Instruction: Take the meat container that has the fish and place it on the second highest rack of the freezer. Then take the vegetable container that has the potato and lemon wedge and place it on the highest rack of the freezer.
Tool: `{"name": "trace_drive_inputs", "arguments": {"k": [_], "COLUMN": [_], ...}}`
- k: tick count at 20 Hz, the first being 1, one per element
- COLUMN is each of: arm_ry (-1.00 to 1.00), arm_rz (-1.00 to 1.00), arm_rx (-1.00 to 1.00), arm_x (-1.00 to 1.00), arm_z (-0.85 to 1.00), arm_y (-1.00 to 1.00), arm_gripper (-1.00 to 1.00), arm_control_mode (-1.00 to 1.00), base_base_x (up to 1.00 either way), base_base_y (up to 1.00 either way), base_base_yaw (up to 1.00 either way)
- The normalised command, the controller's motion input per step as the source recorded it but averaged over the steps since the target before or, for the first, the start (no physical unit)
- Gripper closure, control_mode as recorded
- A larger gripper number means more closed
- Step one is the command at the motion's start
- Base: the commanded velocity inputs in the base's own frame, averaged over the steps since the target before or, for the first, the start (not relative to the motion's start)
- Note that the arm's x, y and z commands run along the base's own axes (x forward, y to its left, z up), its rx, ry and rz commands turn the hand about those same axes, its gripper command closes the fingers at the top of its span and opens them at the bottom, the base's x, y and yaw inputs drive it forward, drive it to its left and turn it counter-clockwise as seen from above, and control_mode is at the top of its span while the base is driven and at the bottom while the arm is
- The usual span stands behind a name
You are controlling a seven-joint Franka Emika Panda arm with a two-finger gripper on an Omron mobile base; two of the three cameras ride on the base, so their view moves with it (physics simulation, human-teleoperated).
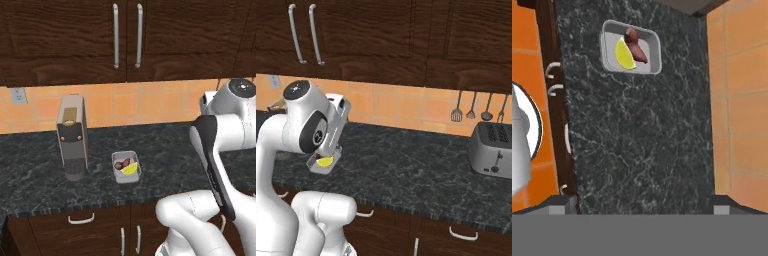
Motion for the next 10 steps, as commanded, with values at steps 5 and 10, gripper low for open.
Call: {"name": "trace_drive_inputs", "arguments": {"k": [5, 10], "arm_ry": [0.13, 0.06], "arm_rz": [-0.1, -0.1], "arm_rx": [0.0, 0.0], "arm_x": [0.0, 0.19], "arm_z": [-0.44, -0.36], "arm_y": [1.0, 0.92], "arm_gripper": [-1.0, -1.0], "arm_control_mode": [-1.0, -1.0], "base_base_x": [0.0, 0.0], "base_base_y": [0.0, 0.0], "base_base_yaw": [0.0, 0.0]}}
